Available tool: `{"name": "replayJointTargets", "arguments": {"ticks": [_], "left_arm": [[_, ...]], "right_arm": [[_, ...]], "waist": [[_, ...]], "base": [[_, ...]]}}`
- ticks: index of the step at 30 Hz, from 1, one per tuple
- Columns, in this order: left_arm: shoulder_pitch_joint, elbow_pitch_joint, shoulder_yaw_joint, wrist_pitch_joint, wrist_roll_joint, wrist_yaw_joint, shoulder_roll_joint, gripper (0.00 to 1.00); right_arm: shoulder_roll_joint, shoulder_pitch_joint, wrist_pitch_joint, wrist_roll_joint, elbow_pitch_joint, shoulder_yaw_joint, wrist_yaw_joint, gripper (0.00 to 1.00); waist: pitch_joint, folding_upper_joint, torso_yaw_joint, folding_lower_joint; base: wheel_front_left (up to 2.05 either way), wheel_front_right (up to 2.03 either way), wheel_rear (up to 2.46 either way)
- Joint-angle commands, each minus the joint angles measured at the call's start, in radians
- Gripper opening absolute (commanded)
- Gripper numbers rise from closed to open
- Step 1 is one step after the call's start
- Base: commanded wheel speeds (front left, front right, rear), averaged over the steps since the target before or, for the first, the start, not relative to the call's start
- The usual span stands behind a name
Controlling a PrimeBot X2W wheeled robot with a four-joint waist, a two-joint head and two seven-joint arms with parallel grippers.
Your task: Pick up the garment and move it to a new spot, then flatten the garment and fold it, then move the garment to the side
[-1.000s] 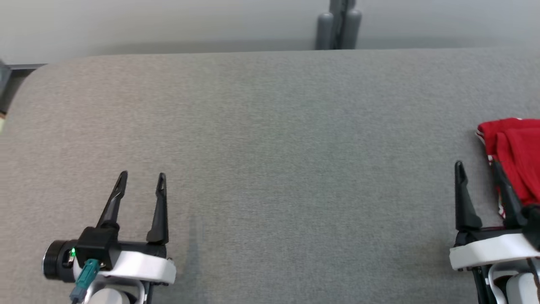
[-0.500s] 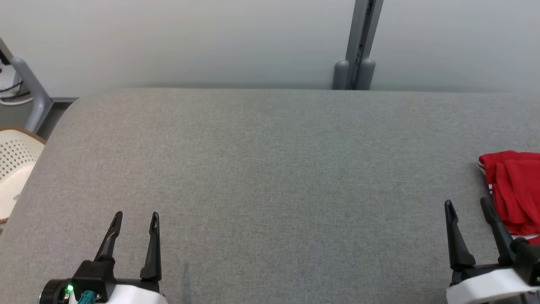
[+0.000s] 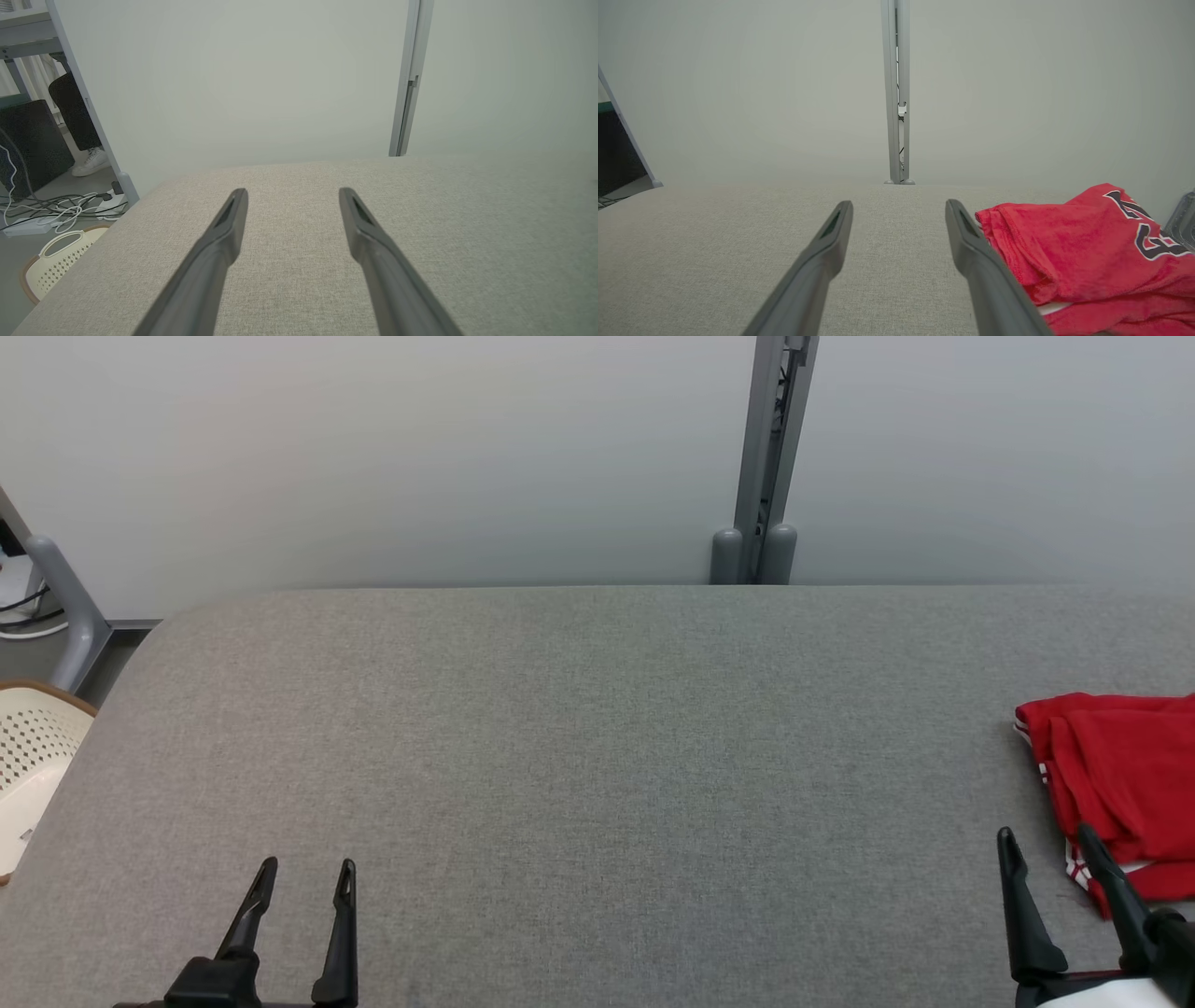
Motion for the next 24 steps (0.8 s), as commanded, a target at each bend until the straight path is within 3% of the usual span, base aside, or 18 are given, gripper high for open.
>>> {"name": "replayJointTargets", "arguments": {"ticks": [1,24], "left_arm": [[0.012,0.001,0.002,-0.002,-0.005,0.003,0.006,1.0],[-0.004,0.016,-0.013,0.005,-0.02,0.01,0.02,1.0]], "right_arm": [[-0.002,0.01,0.008,0.004,-0.009,-0.004,0.0,1.0],[-0.001,0.017,0.021,-0.011,-0.014,-0.006,0.0,1.0]], "waist": [[-0.002,-0.0001,-0.001,0.0],[-0.006,-0.0001,-0.004,0.0]], "base": [[0.0,0.0,0.0],[0.0,0.0,0.0]]}}
